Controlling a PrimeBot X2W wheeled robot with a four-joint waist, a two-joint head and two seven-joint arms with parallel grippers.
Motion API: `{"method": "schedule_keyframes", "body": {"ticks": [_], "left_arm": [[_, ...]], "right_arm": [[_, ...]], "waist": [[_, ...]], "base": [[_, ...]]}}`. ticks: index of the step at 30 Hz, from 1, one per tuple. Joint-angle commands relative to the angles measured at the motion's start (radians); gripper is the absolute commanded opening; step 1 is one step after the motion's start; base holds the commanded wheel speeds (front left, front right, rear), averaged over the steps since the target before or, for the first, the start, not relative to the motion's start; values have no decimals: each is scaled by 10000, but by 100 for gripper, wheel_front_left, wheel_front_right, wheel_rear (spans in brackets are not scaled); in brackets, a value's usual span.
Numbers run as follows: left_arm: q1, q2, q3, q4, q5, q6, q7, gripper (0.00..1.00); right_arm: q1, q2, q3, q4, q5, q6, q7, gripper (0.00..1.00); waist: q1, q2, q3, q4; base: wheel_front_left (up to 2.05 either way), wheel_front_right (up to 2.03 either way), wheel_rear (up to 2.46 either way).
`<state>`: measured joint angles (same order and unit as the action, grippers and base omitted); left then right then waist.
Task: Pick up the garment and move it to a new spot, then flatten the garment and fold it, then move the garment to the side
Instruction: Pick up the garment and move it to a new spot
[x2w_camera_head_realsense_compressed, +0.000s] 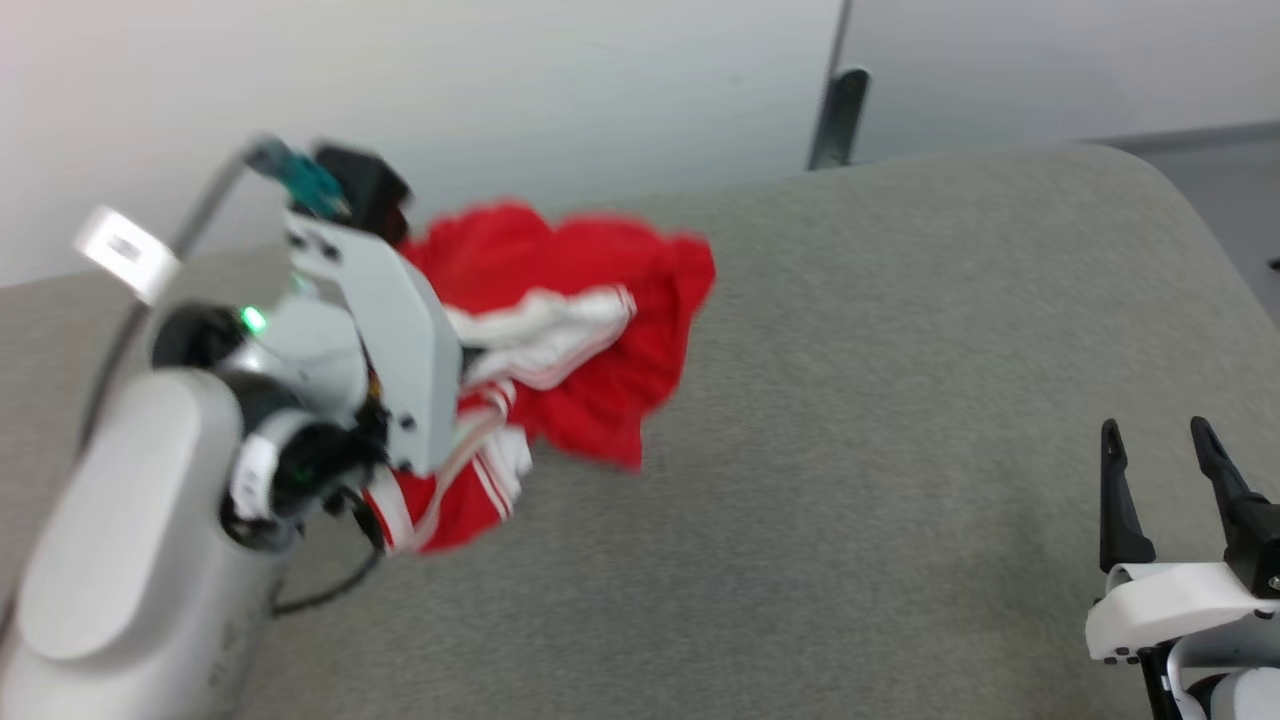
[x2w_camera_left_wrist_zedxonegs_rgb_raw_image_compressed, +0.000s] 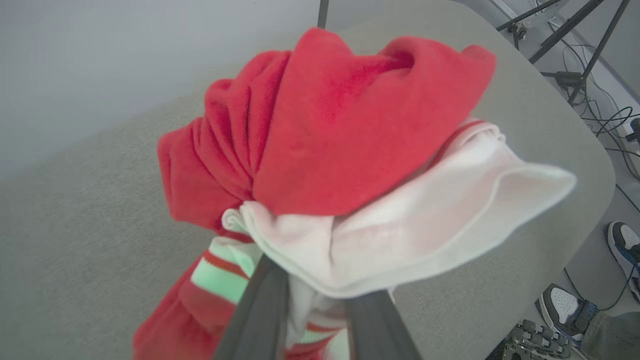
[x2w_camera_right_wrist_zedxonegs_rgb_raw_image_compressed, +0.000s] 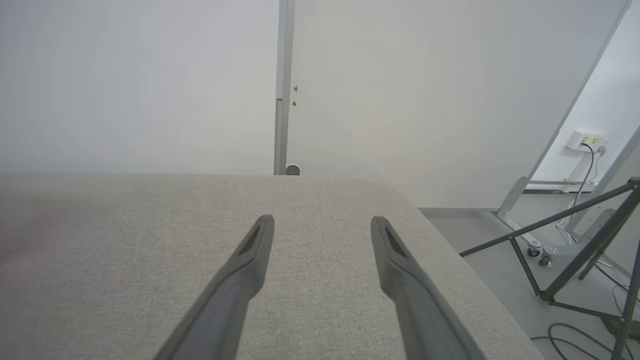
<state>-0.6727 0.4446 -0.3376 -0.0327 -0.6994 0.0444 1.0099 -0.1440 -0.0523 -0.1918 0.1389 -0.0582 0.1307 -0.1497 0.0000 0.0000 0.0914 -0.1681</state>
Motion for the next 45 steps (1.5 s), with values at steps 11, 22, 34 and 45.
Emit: {"method": "schedule_keyframes", "body": {"ticks": [11,22,34,45], "left_arm": [[779,-360,-718,1308,-128,-200,123,8],[365,-553,-1064,2535,-106,-643,-16,100],[808,-416,-721,1973,-137,-834,-1204,100],[2245,-434,238,1245,36,-1242,-4924,100]], "right_arm": [[-600,31,536,852,628,1,-450,100],[-878,29,713,1451,580,-1,-667,100],[-332,27,896,1125,62,1,-343,100],[338,25,1387,764,180,-1,-55,100]], "waist": [[0,0,1122,-1377],[0,0,972,-1197],[0,0,-395,-168],[0,0,-1349,906]], "base": [[0,0,0],[0,0,0],[0,0,0],[0,0,0]]}}
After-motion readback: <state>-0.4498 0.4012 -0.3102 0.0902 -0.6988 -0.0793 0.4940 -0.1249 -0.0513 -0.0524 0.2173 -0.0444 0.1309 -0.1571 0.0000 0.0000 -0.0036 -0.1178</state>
